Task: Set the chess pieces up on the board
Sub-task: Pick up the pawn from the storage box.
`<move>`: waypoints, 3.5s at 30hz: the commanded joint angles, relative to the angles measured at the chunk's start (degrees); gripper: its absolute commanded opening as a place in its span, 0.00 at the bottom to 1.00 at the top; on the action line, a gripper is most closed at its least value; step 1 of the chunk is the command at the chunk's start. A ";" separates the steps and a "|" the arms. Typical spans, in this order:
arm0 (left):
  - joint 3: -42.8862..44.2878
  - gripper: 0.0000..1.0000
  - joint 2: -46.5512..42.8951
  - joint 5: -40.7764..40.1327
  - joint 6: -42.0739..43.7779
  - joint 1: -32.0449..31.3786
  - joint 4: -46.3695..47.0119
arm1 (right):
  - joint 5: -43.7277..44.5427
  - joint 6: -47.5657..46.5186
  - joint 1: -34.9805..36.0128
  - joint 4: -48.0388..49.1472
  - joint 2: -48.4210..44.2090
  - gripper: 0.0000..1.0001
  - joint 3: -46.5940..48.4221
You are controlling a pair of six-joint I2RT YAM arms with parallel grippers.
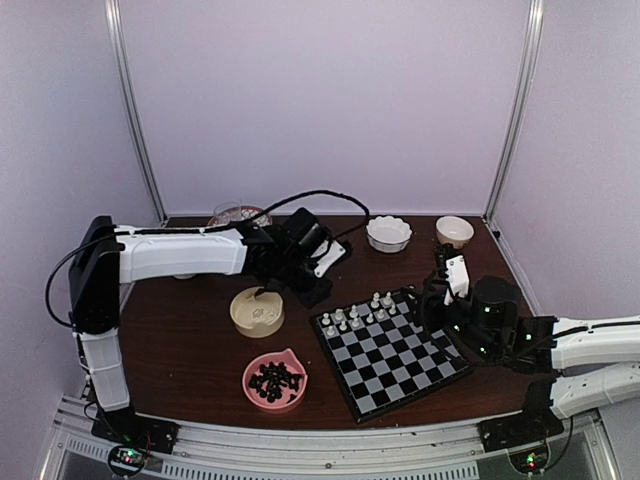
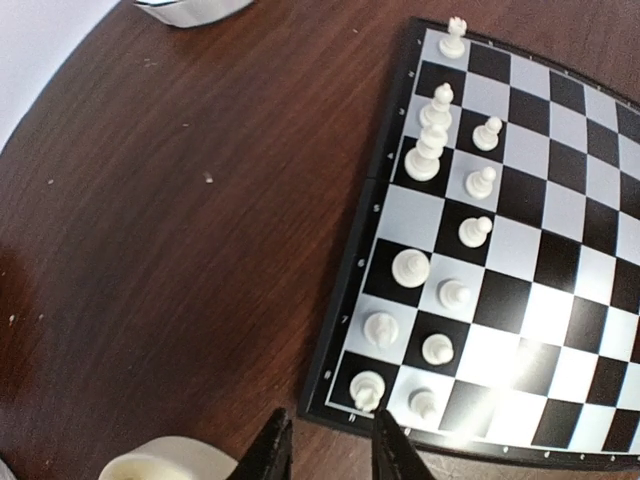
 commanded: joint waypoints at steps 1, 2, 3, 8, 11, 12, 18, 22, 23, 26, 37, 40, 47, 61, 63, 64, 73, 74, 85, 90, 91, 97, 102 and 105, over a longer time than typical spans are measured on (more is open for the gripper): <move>-6.71 0.28 -10.51 -2.87 -4.78 3.44 3.32 | -0.26 -0.38 -0.20 0.24 -0.43 0.60 -0.17; -8.58 0.28 -12.64 -3.05 -5.99 4.29 3.69 | -0.20 -0.39 -0.20 0.21 -0.47 0.60 -0.08; -10.68 0.29 -14.56 -3.33 -7.47 5.48 3.94 | -0.17 -0.49 -0.20 0.19 -0.53 0.60 -0.14; -20.39 0.33 -22.54 -8.52 -12.01 8.72 4.04 | 0.12 -0.66 -0.20 0.04 -1.10 0.60 -0.16; -23.83 0.33 -24.61 -11.29 -12.78 10.06 4.52 | -0.03 -0.69 -0.20 0.24 -0.87 0.60 -0.12; -24.46 0.32 -24.76 -11.17 -12.84 10.62 4.49 | -0.05 -0.72 -0.20 0.21 -0.70 0.60 0.00; -25.72 0.27 -22.66 -14.42 -11.90 12.04 4.76 | -0.17 -0.85 -0.20 0.72 0.38 0.60 0.15; -24.04 0.22 -18.64 -16.27 -10.76 12.59 4.72 | -0.36 -0.83 -0.20 0.70 1.09 0.60 0.45; -23.82 0.21 -17.95 -16.09 -10.40 12.82 5.10 | -0.38 -0.83 -0.20 0.65 1.09 0.60 0.42; -22.65 0.17 -15.28 -14.91 -9.61 13.54 5.41 | -0.39 -0.91 -0.20 0.77 1.08 0.60 0.34; -18.53 0.15 -7.14 -16.17 -7.14 14.11 5.53 | -1.20 -0.64 -0.20 0.66 1.27 0.60 0.45; -17.51 0.15 -5.10 -15.96 -6.82 14.16 5.04 | -1.39 -0.57 -0.20 0.62 1.28 0.60 0.49; -16.55 0.16 -2.91 -15.41 -7.23 15.23 4.02 | -1.49 -0.57 -0.20 0.56 1.16 0.60 0.54; -16.22 0.23 -2.09 -11.20 -9.75 16.92 0.75 | -1.63 -0.65 -0.18 0.44 1.62 0.60 0.62; -16.13 0.23 -2.10 -10.49 -9.95 16.93 0.27 | -1.63 -0.69 -0.19 0.46 1.57 0.60 0.63; -16.08 0.23 -2.06 -9.87 -9.96 16.93 0.14 | -1.70 -0.74 -0.20 0.45 1.55 0.60 0.59; -14.84 0.20 -1.49 -3.32 -11.18 16.93 -2.43 | -1.53 -0.99 -0.20 0.47 1.71 0.60 0.70; -14.81 0.19 -1.53 -3.02 -11.30 16.93 -2.61 | -1.49 -1.00 -0.22 0.52 1.67 0.60 0.70; -13.99 0.17 0.43 -4.59 -11.61 17.01 -3.48 | -1.49 -1.14 -0.20 0.49 1.62 0.60 0.72; -13.75 0.17 1.03 -2.91 -12.42 17.61 -4.21 | -1.75 -1.19 -0.20 0.38 1.62 0.60 0.73; -13.81 0.18 1.05 -2.40 -12.61 17.71 -4.38 | -1.73 -1.18 -0.20 0.46 1.68 0.60 0.71; -14.18 0.14 1.06 1.15 -14.08 18.80 -5.03 | -1.93 -1.18 -0.20 0.42 1.95 0.60 0.90; -14.49 0.07 0.60 3.14 -14.87 19.31 -5.46 | -2.08 -1.19 -0.20 0.43 1.90 0.60 0.84; -15.68 0.05 -1.30 3.57 -15.09 19.32 -4.59 | -2.35 -1.10 -0.20 0.38 1.95 0.60 0.93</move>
